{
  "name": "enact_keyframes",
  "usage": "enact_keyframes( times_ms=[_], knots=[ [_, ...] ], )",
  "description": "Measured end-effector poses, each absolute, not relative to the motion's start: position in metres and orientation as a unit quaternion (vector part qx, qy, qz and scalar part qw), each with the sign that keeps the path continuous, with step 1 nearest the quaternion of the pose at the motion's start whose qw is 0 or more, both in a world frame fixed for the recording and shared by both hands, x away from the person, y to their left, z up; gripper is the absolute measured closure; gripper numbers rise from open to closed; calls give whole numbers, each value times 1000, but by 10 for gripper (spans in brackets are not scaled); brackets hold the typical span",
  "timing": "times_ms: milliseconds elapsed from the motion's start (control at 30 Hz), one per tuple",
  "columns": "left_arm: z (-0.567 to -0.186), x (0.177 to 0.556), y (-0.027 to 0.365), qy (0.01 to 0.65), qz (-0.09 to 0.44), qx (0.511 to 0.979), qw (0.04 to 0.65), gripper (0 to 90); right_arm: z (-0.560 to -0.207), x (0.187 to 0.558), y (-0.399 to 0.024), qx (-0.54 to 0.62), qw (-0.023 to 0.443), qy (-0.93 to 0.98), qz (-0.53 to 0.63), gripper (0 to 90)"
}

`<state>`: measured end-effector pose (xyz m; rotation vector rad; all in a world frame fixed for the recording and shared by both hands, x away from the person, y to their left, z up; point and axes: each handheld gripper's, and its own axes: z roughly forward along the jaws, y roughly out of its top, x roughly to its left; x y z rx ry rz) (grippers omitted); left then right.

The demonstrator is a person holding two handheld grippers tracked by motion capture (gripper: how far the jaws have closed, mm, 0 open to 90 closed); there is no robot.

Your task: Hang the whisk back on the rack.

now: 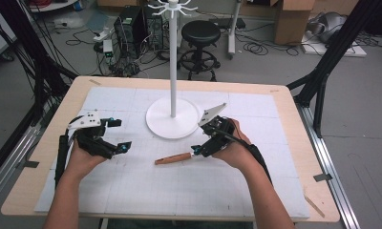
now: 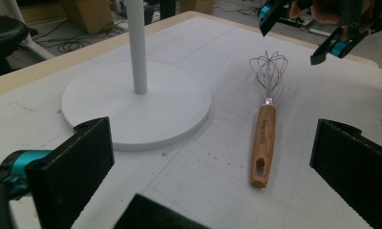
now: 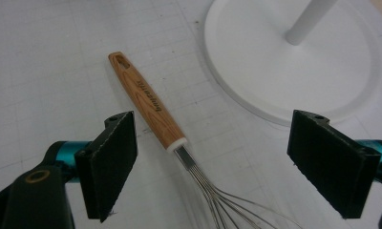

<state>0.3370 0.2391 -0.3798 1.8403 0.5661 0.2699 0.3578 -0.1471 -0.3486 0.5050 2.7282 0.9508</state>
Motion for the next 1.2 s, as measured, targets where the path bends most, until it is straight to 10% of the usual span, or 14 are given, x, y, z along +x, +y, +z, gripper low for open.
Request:
enact_keyframes(
  times_ms=[1200],
  knots=[
    [-382,339,236,239,112,787,557,16,-411,373,-90,126,9,977,174,507]
  ],
)
